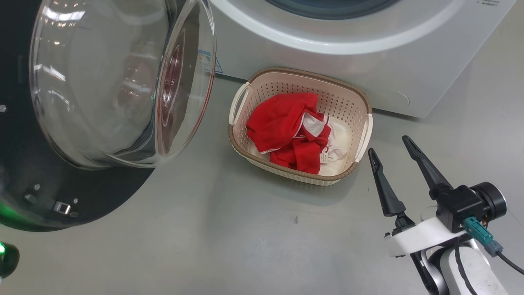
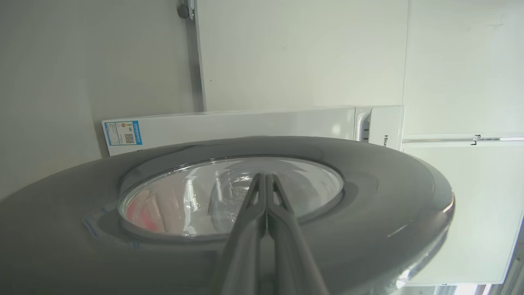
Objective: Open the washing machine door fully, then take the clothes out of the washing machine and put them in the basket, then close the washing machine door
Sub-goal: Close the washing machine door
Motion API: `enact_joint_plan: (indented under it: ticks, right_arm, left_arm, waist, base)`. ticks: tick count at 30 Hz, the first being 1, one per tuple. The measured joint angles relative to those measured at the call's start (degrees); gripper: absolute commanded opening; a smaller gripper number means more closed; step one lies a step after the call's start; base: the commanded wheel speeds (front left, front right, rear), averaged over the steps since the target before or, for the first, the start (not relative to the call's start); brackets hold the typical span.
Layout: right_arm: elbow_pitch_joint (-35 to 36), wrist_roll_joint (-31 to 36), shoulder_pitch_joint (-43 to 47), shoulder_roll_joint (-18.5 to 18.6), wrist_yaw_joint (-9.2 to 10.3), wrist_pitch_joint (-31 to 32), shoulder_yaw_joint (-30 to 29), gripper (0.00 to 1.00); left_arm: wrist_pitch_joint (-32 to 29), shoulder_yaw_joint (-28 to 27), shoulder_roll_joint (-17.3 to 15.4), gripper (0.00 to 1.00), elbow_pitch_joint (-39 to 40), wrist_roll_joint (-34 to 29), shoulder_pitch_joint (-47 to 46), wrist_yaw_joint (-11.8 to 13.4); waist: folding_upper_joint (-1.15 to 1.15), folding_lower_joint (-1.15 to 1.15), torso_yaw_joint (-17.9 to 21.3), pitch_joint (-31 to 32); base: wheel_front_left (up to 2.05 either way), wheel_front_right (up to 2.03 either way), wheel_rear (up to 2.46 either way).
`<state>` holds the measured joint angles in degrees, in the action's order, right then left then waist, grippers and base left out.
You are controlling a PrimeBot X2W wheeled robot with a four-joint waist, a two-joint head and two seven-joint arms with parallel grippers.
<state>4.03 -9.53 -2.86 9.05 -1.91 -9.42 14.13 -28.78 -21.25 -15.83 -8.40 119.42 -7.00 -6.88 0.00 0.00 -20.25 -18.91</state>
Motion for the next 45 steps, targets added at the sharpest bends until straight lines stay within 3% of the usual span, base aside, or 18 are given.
enact_joint_plan:
  ticks: [15,26,45]
  right_arm:
    - [-1.6,-0.7,-0.9,-1.7,-0.03,-1.5,0.9,1.0]
    - [-3.2,-1.1,-1.6,-2.7,-0.02,-2.6,1.2,1.0]
    - [-6.0,-2.6,-2.8,-4.8,0.0,-4.0,2.9,1.0]
  left_arm:
    - [-7.7,-2.6,5.3,0.0,12.6,-2.4,5.2,0.0]
    - [-12.8,-1.6,9.9,0.0,20.1,-3.6,8.8,0.0]
    - [-19.5,1.7,11.6,0.0,26.5,-4.1,13.6,0.0]
  waist:
    - [0.0,0.0,1.9,0.9]
    - [0.0,0.0,5.2,1.3]
    - [0.0,0.0,14.2,2.5]
  base:
    - [0.0,0.0,0.0]
    - [0.0,0.0,0.0]
    - [0.0,0.0,0.0]
